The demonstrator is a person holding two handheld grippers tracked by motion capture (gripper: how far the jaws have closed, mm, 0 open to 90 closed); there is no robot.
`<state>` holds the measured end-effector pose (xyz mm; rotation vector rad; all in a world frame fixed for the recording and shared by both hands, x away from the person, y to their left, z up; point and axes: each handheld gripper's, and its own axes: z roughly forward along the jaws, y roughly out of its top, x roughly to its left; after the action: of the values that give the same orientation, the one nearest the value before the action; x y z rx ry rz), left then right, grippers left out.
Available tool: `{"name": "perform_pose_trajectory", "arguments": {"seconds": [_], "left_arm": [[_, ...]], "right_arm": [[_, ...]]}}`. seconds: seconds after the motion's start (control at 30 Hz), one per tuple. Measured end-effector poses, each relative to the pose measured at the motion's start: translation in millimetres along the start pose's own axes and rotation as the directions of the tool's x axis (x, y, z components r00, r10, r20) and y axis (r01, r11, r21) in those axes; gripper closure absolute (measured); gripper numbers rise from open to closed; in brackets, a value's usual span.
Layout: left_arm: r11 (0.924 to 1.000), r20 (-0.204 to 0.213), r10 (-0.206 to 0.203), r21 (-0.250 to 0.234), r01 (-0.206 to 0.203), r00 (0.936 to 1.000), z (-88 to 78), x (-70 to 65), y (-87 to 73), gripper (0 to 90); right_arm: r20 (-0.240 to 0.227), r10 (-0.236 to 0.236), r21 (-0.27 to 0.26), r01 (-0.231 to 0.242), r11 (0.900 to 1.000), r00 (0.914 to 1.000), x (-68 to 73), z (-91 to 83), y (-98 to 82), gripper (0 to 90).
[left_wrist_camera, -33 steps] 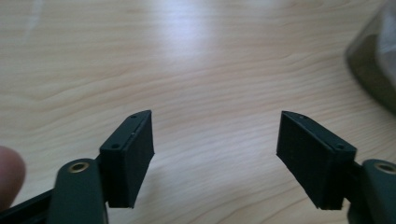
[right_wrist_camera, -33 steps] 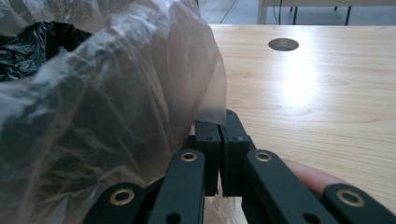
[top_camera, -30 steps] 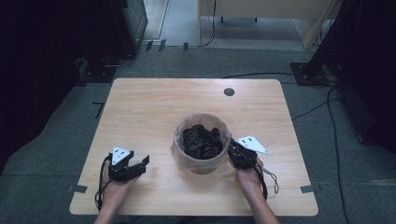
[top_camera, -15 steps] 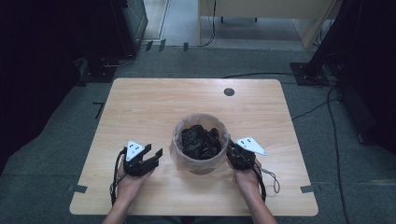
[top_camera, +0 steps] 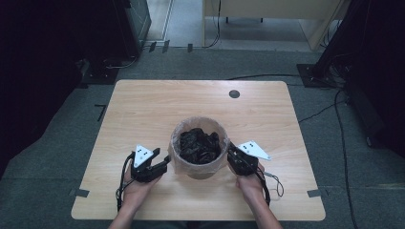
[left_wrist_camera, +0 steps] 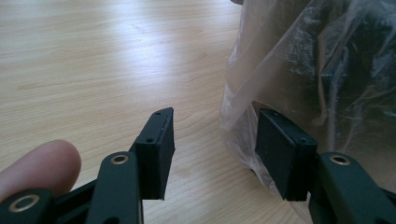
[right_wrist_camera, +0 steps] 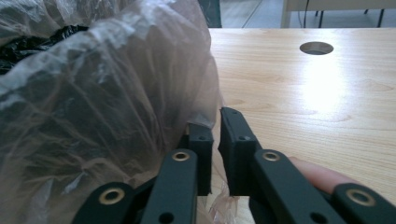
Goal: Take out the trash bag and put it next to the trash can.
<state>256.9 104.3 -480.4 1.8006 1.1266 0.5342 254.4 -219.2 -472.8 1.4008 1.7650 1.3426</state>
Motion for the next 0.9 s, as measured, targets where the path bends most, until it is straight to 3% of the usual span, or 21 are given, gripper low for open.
{"name": "perform_pose_trajectory", "arguments": {"seconds": [0.2,0.3,0.5,0.63,0.77,0.9], "left_arm": [[0.9993,-0.041,-0.031,0.020,0.032,0.9987,-9.8,13.2,-6.4,40.4],[0.9986,-0.055,0.004,0.053,-0.002,0.9985,-9.5,8.2,-14.1,36.0],[0.9943,-0.023,0.044,0.098,-0.042,0.9987,-7.4,-0.5,-21.5,32.5],[0.9840,-0.038,0.117,0.140,-0.110,0.9924,-4.1,-6.2,-27.9,31.2],[0.9771,-0.001,0.139,0.163,-0.137,0.9903,0.2,-13.5,-33.4,31.2],[0.9726,0.014,0.149,0.179,-0.149,0.9888,7.6,-22.0,-36.1,29.9]], "right_arm": [[0.017,0.032,-0.015,-0.032,0.999,0.9993,-10.1,-9.4,4.2,79.1],[0.022,0.056,-0.027,-0.055,0.998,0.9982,-16.7,-16.2,6.4,77.7],[0.039,0.081,-0.029,-0.080,0.996,0.9959,-27.0,-23.2,4.9,75.5],[0.059,0.080,-0.004,-0.080,0.997,0.9950,-32.5,-24.0,-1.6,74.1],[0.077,0.068,0.003,-0.068,0.998,0.9947,-35.8,-29.7,-7.1,71.7],[0.062,0.087,0.012,-0.088,0.996,0.9943,-37.0,-36.7,-17.1,67.3]]}}
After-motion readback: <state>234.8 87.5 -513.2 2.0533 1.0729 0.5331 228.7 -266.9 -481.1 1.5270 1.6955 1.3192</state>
